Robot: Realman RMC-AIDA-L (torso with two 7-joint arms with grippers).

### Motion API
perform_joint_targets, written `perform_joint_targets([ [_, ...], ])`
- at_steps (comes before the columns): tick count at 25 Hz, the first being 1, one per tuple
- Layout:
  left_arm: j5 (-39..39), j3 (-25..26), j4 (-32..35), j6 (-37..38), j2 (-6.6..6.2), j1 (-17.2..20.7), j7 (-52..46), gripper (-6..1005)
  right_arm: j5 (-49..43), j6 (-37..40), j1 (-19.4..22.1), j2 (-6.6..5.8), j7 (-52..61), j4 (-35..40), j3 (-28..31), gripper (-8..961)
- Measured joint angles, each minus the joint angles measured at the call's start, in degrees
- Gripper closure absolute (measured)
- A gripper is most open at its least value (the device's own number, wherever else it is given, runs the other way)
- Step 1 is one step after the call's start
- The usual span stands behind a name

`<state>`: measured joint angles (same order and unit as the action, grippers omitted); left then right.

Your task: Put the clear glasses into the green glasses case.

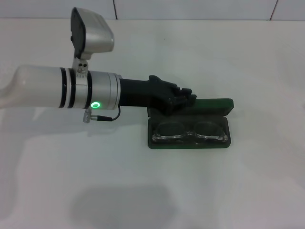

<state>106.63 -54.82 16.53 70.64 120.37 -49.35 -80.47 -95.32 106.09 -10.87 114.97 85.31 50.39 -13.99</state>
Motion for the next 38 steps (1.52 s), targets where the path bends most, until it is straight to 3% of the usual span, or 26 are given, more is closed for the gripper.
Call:
perform_joint_targets([
  [12, -0.3, -1.1, -1.8, -1.2, 0.21, -0.8, 0.0, 820, -1.2, -0.2, -0.8, -0.21, -0.8, -1.9, 0.2, 781],
  [21, 0.1, -6.2, -1.8, 1.4, 0.33, 0.6, 2.3, 832, -1.2, -0.8, -1.4, -0.31, -1.0, -2.2, 0.1, 778],
  [31, -3.4, -6.7, -0.3, 10.3, -0.09, 2.0, 6.6, 846, -3.4, -1.5, -2.6, -0.60, -1.0, -2.3, 0.0, 775],
  [35, -4.0, -6.5, 6.6, 20.0, -0.76, 4.6, 6.1, 787, -6.9, -0.2, -3.2, -0.97, -1.6, -2.2, -0.7, 774],
  [38, -4.2, -5.3, 14.5, 29.5, -2.32, 9.8, 6.0, 744, -8.6, 2.1, -3.7, -0.66, -4.1, -2.2, -5.2, 773],
])
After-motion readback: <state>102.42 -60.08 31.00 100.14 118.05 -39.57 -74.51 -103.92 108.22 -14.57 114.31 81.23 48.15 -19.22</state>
